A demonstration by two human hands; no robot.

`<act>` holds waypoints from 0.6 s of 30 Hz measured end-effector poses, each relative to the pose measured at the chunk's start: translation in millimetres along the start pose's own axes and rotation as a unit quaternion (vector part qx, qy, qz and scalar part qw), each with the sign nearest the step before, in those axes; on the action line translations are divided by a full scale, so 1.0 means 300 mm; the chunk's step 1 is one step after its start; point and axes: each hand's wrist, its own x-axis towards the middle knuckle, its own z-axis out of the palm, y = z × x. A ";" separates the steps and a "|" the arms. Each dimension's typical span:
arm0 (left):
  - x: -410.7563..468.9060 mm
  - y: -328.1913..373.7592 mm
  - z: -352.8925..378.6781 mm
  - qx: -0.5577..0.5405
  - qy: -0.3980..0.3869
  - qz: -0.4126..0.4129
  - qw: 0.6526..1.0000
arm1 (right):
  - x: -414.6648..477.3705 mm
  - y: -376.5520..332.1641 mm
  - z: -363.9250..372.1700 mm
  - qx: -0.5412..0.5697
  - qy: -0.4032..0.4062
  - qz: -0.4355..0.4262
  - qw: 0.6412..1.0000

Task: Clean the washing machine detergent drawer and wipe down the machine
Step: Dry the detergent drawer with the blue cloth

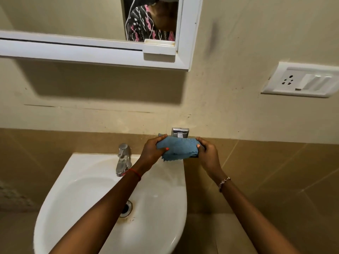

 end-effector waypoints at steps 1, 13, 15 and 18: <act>0.013 -0.006 0.005 0.009 -0.002 -0.001 1.000 | 0.011 0.009 0.005 -0.039 -0.002 -0.020 0.999; 0.045 -0.067 0.087 0.221 0.020 0.016 0.975 | 0.013 0.113 0.058 -0.177 -0.057 -0.117 0.976; 0.036 -0.102 0.093 0.300 0.040 0.063 0.951 | 0.008 0.144 0.063 -0.143 -0.086 -0.127 0.978; 0.034 -0.153 0.094 0.321 0.019 0.093 0.942 | 0.007 0.178 0.059 -0.091 -0.072 -0.114 0.987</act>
